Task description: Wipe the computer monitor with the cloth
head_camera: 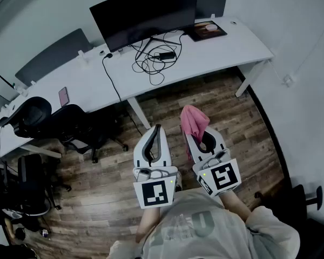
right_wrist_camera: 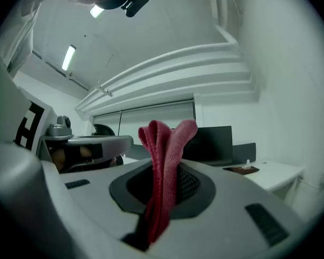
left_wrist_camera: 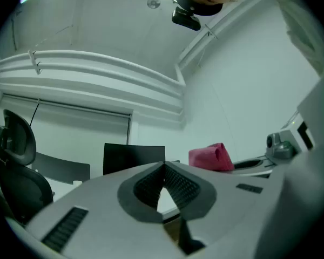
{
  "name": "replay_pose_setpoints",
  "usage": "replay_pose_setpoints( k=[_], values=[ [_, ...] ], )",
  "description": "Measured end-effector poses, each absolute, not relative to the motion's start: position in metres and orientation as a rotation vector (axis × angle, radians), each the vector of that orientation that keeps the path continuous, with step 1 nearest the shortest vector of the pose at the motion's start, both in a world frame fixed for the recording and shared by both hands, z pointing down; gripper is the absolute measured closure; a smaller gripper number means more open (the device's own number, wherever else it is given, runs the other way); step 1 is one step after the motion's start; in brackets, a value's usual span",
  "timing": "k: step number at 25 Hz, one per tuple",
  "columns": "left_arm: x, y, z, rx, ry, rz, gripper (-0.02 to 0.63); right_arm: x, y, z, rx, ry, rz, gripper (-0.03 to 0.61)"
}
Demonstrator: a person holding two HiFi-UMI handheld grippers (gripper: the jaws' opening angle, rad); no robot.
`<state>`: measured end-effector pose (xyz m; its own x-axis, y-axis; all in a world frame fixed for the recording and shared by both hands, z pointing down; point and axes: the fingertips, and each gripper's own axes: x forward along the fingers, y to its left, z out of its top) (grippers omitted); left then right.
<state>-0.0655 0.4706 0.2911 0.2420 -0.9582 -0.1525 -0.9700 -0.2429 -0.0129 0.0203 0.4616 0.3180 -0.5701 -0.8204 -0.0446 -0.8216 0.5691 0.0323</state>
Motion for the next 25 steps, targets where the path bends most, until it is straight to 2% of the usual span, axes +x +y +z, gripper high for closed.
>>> replay_pose_setpoints(
  k=[13, 25],
  values=[
    [-0.059, 0.435, 0.301, -2.422, 1.861, 0.159, 0.598, 0.04, 0.431, 0.334, -1.519, 2.734, 0.029, 0.525],
    [-0.088, 0.384, 0.302, -2.441, 1.849, 0.177, 0.598, 0.015, 0.384, 0.337, -1.455, 2.706, -0.096, 0.523]
  ],
)
